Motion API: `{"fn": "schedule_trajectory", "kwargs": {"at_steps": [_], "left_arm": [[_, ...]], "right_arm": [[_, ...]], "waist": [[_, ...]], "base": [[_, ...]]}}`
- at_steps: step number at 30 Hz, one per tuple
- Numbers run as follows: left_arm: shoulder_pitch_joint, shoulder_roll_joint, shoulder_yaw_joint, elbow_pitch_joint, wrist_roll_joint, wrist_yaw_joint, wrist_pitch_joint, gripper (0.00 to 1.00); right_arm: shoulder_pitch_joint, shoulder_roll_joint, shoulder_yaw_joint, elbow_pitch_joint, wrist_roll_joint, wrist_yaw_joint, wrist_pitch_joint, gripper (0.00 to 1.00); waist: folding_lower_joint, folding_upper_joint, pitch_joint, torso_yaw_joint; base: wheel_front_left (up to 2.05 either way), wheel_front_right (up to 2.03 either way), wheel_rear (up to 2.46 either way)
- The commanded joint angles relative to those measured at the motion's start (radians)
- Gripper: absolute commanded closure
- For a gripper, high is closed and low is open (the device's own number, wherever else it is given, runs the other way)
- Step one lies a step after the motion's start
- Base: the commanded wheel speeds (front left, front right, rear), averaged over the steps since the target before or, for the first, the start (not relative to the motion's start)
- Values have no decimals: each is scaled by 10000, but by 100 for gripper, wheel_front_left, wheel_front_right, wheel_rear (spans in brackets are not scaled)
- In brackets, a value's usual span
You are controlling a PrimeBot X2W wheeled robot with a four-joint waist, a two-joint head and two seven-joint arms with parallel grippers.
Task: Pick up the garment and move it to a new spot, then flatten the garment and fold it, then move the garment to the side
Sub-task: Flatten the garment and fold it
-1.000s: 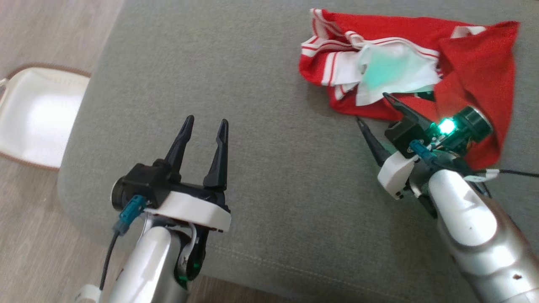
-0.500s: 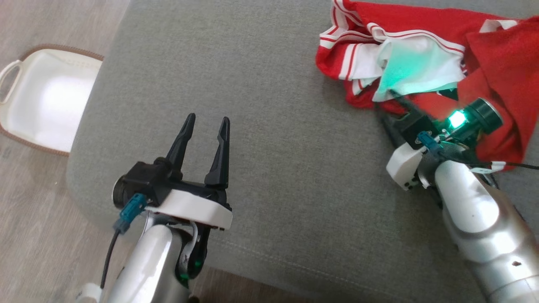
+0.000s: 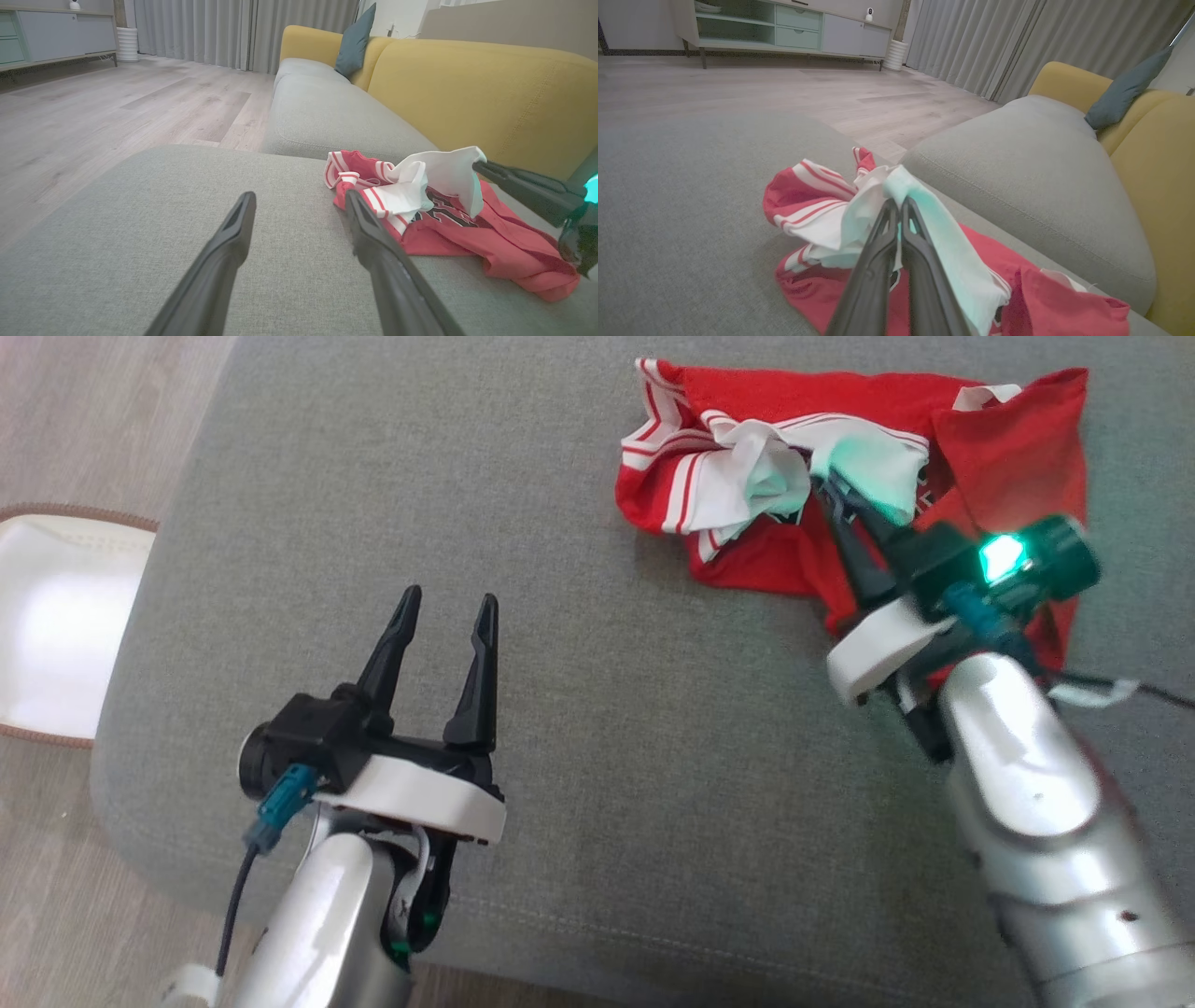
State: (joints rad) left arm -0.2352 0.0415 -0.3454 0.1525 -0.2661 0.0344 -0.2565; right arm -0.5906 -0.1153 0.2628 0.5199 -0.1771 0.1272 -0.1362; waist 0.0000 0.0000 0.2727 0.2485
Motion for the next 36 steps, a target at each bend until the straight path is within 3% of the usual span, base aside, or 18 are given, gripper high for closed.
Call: {"fn": "schedule_trajectory", "kwargs": {"at_steps": [1, 5, 8, 12, 17, 18, 26, 36], "left_arm": [[-199, 87, 276, -336, 35, 3, -53, 0], [-238, 87, 162, -383, 0, -14, -53, 0], [-346, 87, 89, -414, -97, -23, -53, 0], [-490, 87, -36, -409, -237, -24, -53, 0], [-627, 87, -139, -432, -362, 33, -53, 0], [-656, 87, -154, -437, -383, 50, -53, 0], [-805, 87, -52, -442, -388, 148, -53, 0], [-757, 87, 490, -417, 59, -27, -53, 0]], "right_arm": [[-294, -41, 138, -573, 168, 35, 149, 100], [-1035, -878, 129, -1432, 841, 35, 1026, 100], [-2005, -1940, 304, -1666, 1454, 35, 1851, 100], [-3070, -2852, 537, -1033, 1812, 35, 2249, 100], [-4121, -3406, 571, 352, 1626, 35, 2268, 100], [-4367, -3462, 503, 757, 1476, 35, 2211, 0], [-5391, -3014, -374, 2953, 693, 35, 1145, 0], [-4451, -2126, -733, 3142, 1270, 35, -423, 0]], "waist": [[0, 0, -47, -20], [0, 0, 35, 117], [0, 0, 294, 412], [0, 0, 572, 753], [0, 0, 833, 1021], [0, 0, 886, 1060], [0, 0, 993, 840], [0, 0, 341, -467]], "base": [[0, 0, 0], [0, 0, 0], [0, 0, 0], [0, 0, 0], [0, 0, 0], [0, 0, 0], [0, 0, 0], [0, 0, 0]]}}
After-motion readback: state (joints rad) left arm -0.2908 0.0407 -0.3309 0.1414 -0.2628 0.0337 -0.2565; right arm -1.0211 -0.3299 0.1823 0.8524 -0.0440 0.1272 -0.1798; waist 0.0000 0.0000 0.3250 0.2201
